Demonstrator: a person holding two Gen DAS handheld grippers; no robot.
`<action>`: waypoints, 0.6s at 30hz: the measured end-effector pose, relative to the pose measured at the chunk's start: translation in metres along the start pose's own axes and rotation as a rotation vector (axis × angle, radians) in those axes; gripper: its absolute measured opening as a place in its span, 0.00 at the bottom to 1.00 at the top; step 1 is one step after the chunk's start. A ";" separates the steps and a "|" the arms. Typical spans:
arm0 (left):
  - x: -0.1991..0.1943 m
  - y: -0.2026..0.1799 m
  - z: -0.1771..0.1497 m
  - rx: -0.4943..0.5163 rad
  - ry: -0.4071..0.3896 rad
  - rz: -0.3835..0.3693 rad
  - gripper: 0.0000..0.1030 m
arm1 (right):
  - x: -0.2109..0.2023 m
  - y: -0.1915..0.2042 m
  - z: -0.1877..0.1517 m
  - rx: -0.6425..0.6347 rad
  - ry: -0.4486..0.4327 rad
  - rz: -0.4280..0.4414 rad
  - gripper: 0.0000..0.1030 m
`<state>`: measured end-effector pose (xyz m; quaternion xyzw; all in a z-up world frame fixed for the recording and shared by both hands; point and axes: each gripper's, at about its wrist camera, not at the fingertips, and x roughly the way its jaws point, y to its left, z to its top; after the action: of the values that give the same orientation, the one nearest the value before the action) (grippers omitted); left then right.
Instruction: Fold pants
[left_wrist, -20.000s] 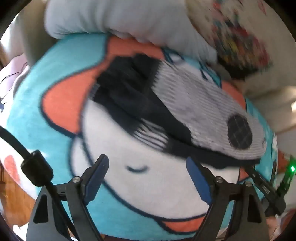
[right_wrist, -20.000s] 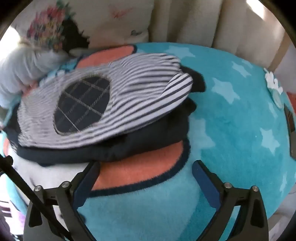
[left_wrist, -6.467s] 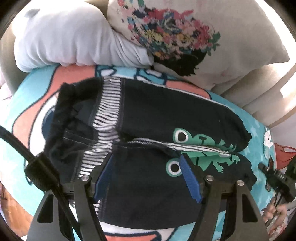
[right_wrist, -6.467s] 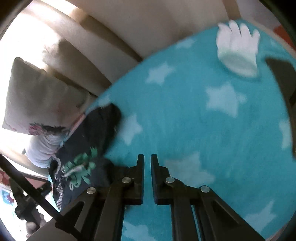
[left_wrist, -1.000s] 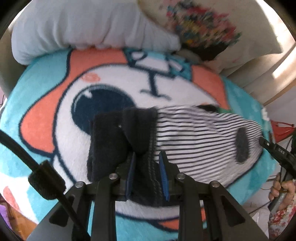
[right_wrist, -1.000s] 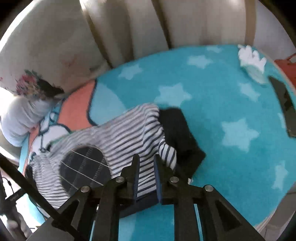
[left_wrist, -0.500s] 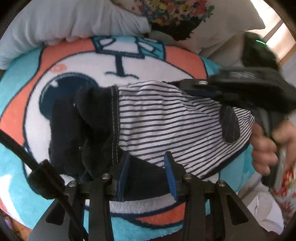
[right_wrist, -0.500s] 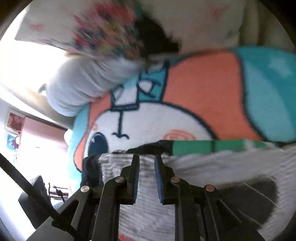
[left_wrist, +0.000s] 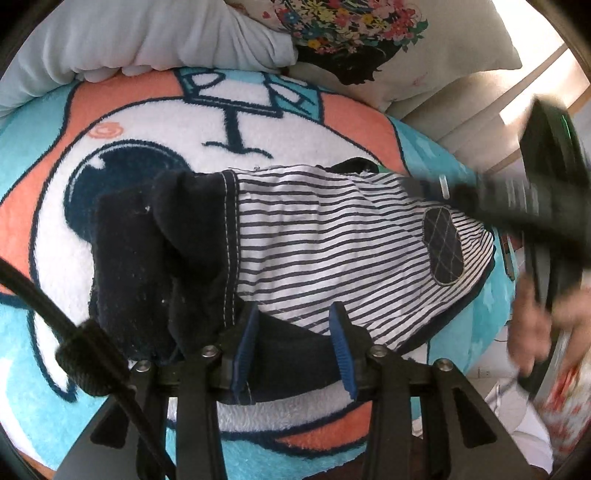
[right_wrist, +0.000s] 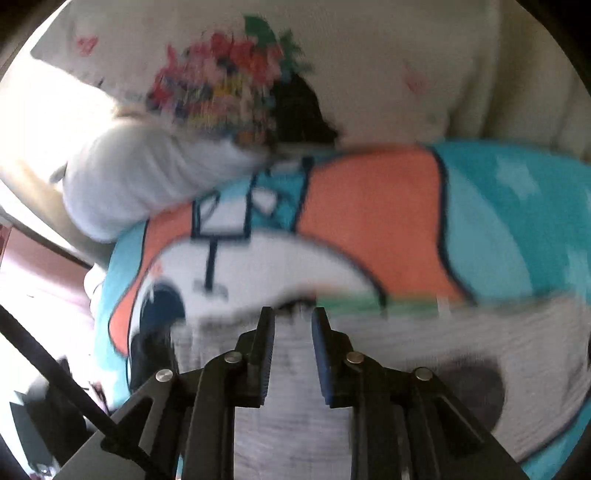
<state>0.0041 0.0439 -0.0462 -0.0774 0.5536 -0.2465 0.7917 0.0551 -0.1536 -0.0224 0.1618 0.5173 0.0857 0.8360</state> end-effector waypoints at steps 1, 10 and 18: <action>-0.001 -0.001 0.000 -0.004 0.002 -0.002 0.37 | -0.001 -0.006 -0.015 0.005 0.013 -0.016 0.21; -0.054 -0.029 0.021 -0.023 -0.101 0.008 0.41 | -0.061 -0.116 -0.076 0.107 -0.028 -0.140 0.22; -0.028 -0.102 0.052 0.002 -0.091 -0.038 0.45 | -0.134 -0.213 -0.096 0.318 -0.152 -0.085 0.40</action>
<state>0.0133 -0.0390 0.0370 -0.0981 0.5153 -0.2584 0.8112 -0.0957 -0.3768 -0.0265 0.2762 0.4659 -0.0451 0.8394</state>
